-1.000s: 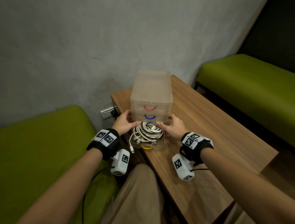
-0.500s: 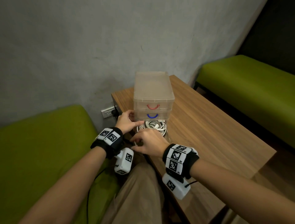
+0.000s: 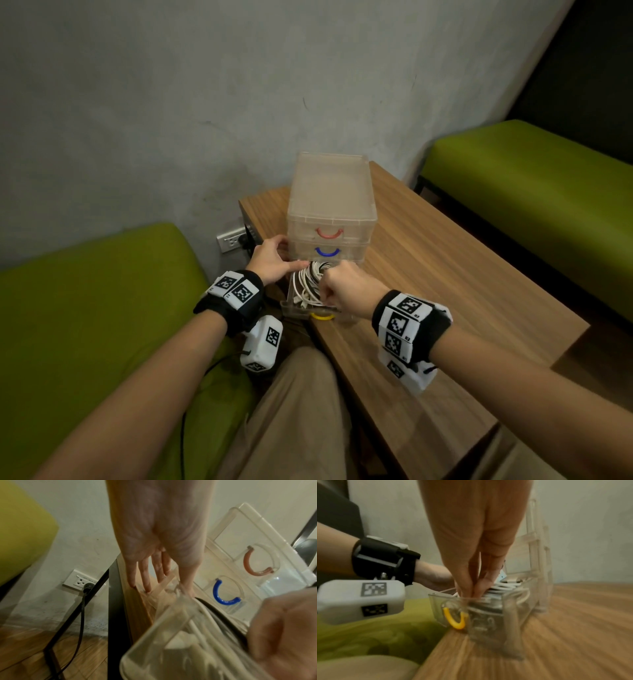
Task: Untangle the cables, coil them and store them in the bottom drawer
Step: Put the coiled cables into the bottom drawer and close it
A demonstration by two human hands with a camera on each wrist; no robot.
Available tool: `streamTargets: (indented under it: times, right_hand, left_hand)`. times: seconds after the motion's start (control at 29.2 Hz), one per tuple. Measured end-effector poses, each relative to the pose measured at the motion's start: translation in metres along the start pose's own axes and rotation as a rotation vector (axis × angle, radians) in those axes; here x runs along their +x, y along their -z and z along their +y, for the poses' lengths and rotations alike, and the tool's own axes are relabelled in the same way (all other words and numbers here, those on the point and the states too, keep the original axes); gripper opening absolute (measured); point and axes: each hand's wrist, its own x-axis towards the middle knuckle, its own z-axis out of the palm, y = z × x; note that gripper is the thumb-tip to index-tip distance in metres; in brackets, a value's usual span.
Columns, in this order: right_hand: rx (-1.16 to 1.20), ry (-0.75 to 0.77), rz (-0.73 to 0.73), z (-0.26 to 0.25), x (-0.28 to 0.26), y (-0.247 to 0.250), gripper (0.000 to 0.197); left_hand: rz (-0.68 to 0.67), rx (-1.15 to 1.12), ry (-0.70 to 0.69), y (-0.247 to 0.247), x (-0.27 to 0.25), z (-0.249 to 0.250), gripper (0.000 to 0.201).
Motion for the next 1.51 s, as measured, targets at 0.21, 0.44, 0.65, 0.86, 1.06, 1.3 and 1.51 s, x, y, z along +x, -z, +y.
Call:
streamTargets:
  times: [0.21, 0.44, 0.65, 0.86, 1.06, 1.3, 1.51]
  right_hand:
    - [-0.125, 0.131, -0.021, 0.013, -0.015, -0.007, 0.018]
    - [0.263, -0.031, 0.44, 0.039, -0.026, -0.041, 0.082]
    - [0.287, -0.003, 0.4, 0.041, -0.027, -0.05, 0.084]
    - [0.086, 0.094, 0.252, 0.045, -0.025, -0.056, 0.066]
    - [0.307, 0.054, 0.269, 0.046, -0.026, -0.047, 0.06]
    - [0.474, -0.177, 0.567, 0.049, -0.023, -0.053, 0.106]
    - [0.721, -0.241, 0.152, 0.074, -0.007, -0.033, 0.144]
  left_hand:
    - [0.004, 0.073, -0.016, 0.001, -0.003, 0.001, 0.066]
    - [-0.026, 0.116, -0.011, 0.003, -0.003, 0.003, 0.067]
    - [-0.033, 0.14, -0.029, 0.004, -0.002, -0.002, 0.07]
    - [-0.082, 0.093, -0.062, 0.003, -0.013, 0.0, 0.079]
    - [-0.489, 0.272, -0.031, 0.008, -0.03, -0.001, 0.148]
    - [-0.312, 0.275, -0.141, 0.007, -0.028, 0.001, 0.14]
    - [-0.273, 0.31, -0.122, 0.003, -0.026, -0.005, 0.142]
